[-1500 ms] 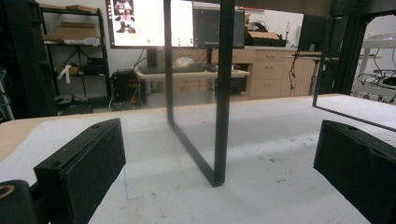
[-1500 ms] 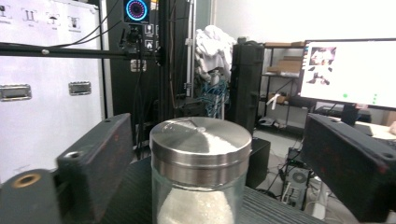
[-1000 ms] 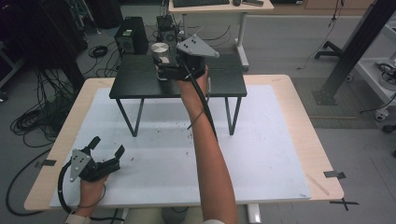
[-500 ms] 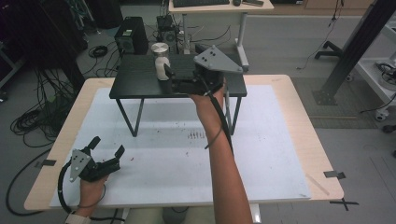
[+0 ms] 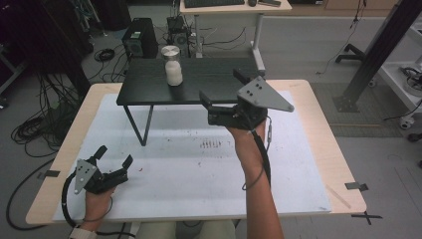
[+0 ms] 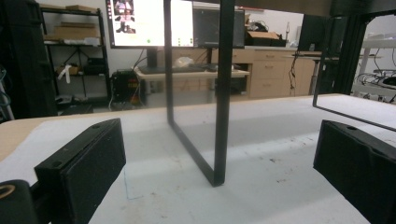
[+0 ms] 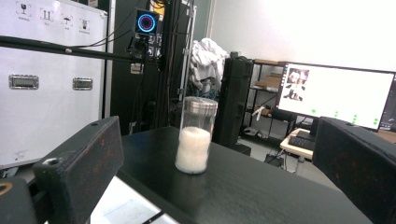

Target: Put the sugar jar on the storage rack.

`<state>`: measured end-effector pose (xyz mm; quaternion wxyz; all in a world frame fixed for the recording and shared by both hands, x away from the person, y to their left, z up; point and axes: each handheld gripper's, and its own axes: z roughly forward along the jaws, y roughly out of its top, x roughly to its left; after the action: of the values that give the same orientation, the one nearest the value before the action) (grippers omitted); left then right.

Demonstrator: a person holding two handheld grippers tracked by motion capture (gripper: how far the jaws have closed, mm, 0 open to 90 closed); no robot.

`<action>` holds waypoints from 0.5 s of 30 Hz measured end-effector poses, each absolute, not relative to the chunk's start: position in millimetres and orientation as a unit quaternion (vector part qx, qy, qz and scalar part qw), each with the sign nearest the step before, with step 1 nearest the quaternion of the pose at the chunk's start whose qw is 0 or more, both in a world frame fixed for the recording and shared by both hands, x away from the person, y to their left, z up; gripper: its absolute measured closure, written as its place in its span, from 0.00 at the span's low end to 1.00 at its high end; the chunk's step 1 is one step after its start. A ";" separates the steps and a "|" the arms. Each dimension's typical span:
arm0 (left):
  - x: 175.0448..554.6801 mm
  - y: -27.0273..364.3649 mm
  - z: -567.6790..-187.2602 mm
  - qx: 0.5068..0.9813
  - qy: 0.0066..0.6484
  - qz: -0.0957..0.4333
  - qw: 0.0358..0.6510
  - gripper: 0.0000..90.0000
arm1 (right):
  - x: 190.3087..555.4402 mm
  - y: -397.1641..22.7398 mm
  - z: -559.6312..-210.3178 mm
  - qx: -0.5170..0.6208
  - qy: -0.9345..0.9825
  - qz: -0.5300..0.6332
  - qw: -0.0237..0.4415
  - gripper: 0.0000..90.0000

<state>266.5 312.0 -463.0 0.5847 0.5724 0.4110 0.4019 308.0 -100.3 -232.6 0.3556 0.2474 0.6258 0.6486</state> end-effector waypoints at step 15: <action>266.5 312.0 -463.0 0.573 0.411 0.402 0.584 0.03 | 268.7 -126.9 -274.4 0.260 0.615 0.648 0.368 0.02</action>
<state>266.5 312.0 -463.0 0.5842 0.5726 0.4109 0.4024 268.7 -126.9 -274.4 0.3677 0.2598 0.6148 0.6476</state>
